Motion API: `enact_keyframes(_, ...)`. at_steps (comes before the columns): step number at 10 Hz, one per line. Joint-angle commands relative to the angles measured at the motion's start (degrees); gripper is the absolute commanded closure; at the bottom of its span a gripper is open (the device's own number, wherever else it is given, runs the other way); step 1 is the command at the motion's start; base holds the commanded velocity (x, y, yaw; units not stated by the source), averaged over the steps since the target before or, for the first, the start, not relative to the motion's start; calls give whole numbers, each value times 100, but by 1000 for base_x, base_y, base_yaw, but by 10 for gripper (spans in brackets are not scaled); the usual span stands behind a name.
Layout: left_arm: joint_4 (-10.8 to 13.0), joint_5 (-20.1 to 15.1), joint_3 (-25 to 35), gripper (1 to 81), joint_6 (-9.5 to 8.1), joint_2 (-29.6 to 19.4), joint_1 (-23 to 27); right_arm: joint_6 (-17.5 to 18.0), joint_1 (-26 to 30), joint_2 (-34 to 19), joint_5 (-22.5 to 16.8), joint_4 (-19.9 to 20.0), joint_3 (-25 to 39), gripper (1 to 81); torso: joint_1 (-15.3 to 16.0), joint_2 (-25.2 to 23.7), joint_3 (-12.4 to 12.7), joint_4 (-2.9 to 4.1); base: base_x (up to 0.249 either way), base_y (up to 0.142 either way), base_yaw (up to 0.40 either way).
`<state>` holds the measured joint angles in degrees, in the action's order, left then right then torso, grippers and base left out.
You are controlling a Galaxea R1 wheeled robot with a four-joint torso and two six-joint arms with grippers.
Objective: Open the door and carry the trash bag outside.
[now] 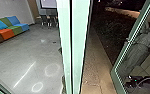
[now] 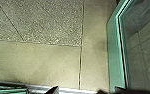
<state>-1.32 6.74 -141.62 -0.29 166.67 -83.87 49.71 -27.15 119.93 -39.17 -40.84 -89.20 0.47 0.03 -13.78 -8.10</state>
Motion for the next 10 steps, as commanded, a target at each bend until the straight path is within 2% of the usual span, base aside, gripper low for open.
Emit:
enact_keyframes(1, 26, -314, 64, 811, 12, -19, 103, 732, -1330, -450, 608, 41, 879, 10, 0, -3, 0, 0, 0, 0, 0)
enact_keyframes(4, 26, -270, -24, 811, 20, -19, 103, 733, -2922, -99, 2437, 23, 195, 10, -2, -3, 0, 0, 0, 0, 0)
enact_keyframes(5, 26, -261, -42, 811, 20, -19, 103, 724, -3335, 15, 2895, 23, -7, 10, -2, -3, 0, 0, 0, 0, 0)
enact_keyframes(6, 26, -226, -59, 811, 20, -19, 103, 707, -3704, 182, 3265, 32, -218, 10, -2, -3, 0, 0, 0, 0, 0)
enact_keyframes(8, 26, -226, -59, 811, 29, -2, 103, 698, -4417, 647, 3766, 23, -815, 10, -2, -3, 2, 0, 0, 0, 0)
enact_keyframes(10, 26, -226, -59, 811, 38, -10, 103, 672, -5111, 1202, 4610, 41, -1704, 10, -2, -3, 2, 0, 0, 0, 0)
